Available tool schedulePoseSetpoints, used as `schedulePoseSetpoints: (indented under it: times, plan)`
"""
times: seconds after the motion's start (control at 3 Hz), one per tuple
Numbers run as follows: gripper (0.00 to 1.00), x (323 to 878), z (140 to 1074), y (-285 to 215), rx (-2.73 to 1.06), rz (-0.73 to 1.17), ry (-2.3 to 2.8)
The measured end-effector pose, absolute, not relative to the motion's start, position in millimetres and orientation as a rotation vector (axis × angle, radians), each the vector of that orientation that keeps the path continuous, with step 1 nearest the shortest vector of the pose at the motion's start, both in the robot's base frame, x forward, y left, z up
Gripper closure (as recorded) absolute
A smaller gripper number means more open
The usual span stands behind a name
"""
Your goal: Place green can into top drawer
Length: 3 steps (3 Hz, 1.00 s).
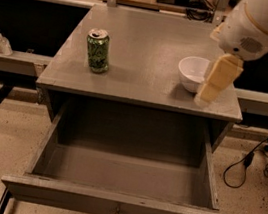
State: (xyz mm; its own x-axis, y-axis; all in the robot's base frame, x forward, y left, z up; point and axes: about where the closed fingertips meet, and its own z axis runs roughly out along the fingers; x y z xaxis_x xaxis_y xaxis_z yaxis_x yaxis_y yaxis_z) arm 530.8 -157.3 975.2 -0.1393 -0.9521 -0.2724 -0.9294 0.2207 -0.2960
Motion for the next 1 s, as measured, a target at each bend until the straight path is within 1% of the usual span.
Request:
schedulePoseSetpoints:
  times: [0.33,0.67,1.0]
  plan:
    - [0.0,607,970,-98,-1.731,0.004,1.978]
    - [0.0,656,962,-56,-1.644,0.184,1.862]
    - [0.0,679,940,-2,-1.546,0.425,1.751]
